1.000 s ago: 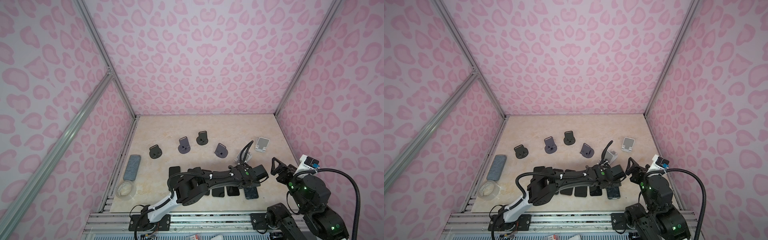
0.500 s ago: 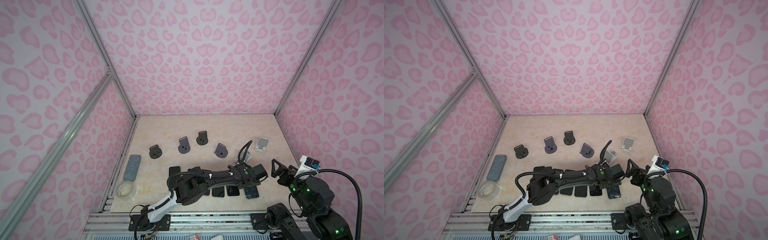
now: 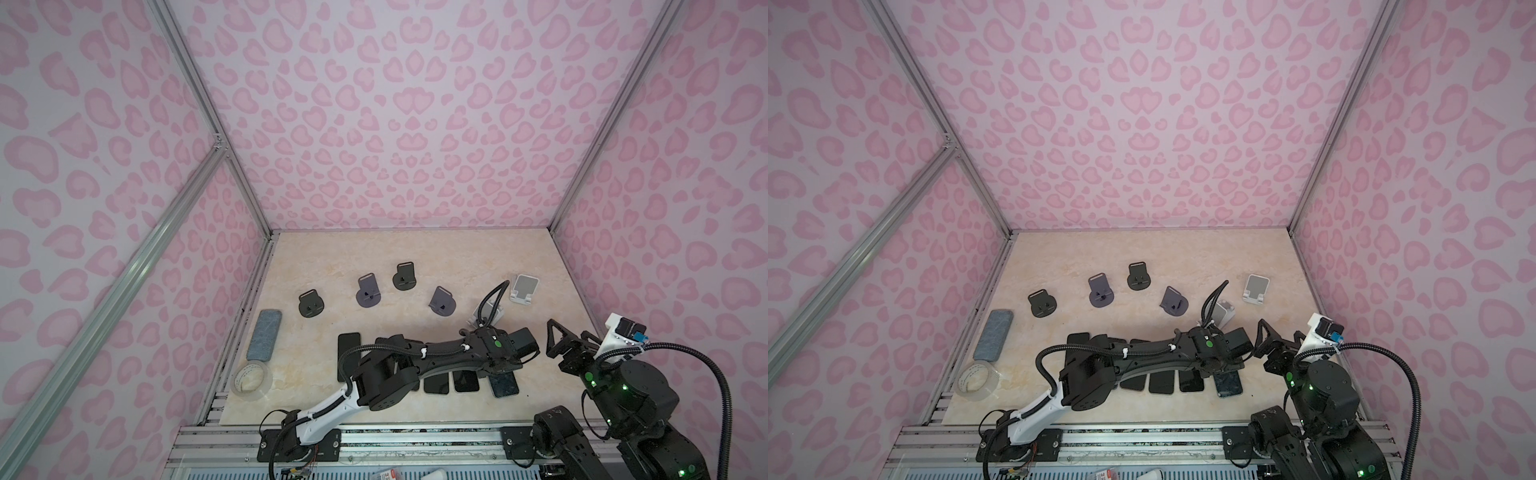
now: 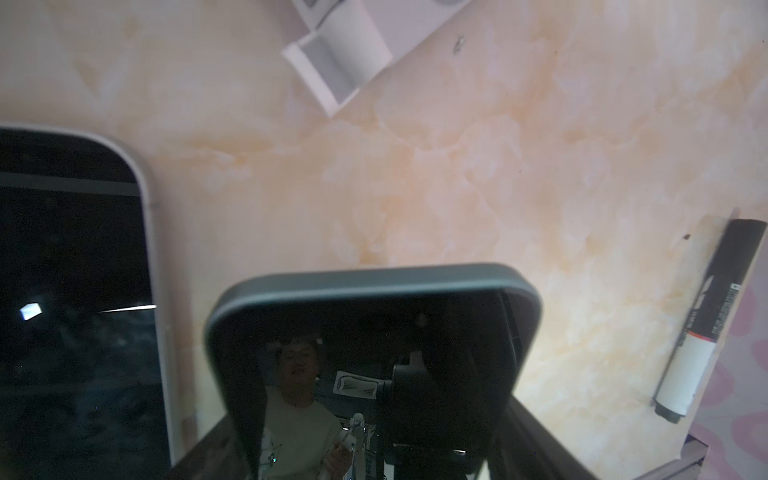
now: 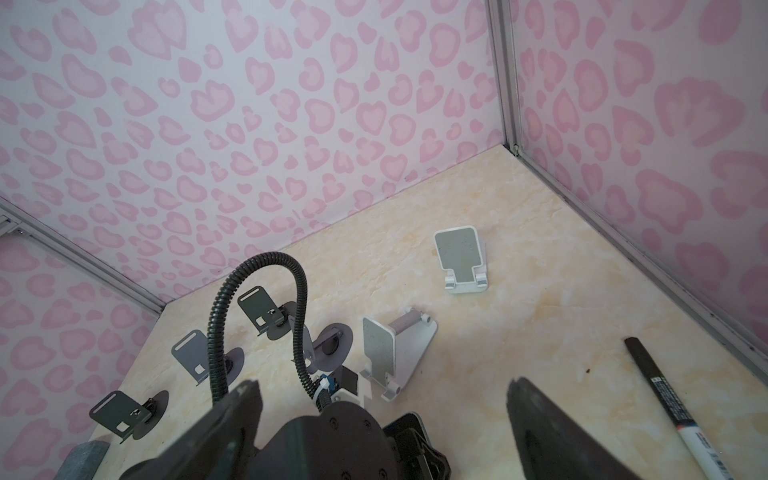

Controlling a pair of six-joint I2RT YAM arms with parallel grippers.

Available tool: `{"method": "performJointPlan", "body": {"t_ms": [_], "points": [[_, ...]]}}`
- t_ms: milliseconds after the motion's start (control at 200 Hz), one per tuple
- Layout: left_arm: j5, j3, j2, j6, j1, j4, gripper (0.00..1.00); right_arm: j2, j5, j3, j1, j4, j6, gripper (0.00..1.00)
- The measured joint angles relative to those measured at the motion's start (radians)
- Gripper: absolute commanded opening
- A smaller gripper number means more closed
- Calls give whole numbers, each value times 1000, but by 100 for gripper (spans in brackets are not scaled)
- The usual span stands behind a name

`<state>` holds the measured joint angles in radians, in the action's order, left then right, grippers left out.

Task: Remove the phone from the phone stand
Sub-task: 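Lower the held phone flat beside the row of phones with left gripper, then open the left gripper and raise it away from the placed phone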

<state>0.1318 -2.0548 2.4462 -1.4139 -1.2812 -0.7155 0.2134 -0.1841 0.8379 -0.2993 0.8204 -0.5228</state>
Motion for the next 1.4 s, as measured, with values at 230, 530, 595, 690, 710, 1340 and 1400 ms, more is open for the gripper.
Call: {"method": "performJointPlan", "body": {"t_ms": [230, 530, 595, 690, 710, 1340, 1400], "points": [[6, -3, 0, -8, 1, 0, 83, 50, 14, -3, 0, -3, -1, 94], [104, -13, -40, 77, 1, -188, 84, 100, 28, -10, 0, -43, -1, 95], [155, -13, -54, 127, 1, -227, 85, 114, 28, -3, 0, -53, -1, 95], [240, -10, -93, 217, -2, -238, 87, 140, 28, 9, 0, -80, -1, 95], [255, -8, -105, 237, -2, -238, 87, 147, 27, 10, 0, -89, -1, 95], [404, 664, -943, 811, 137, 261, 91, 417, 58, -130, 72, -187, -77, 96], [414, 784, -1043, 812, 174, 286, 92, 451, 111, -153, 112, -178, -95, 96]]}}
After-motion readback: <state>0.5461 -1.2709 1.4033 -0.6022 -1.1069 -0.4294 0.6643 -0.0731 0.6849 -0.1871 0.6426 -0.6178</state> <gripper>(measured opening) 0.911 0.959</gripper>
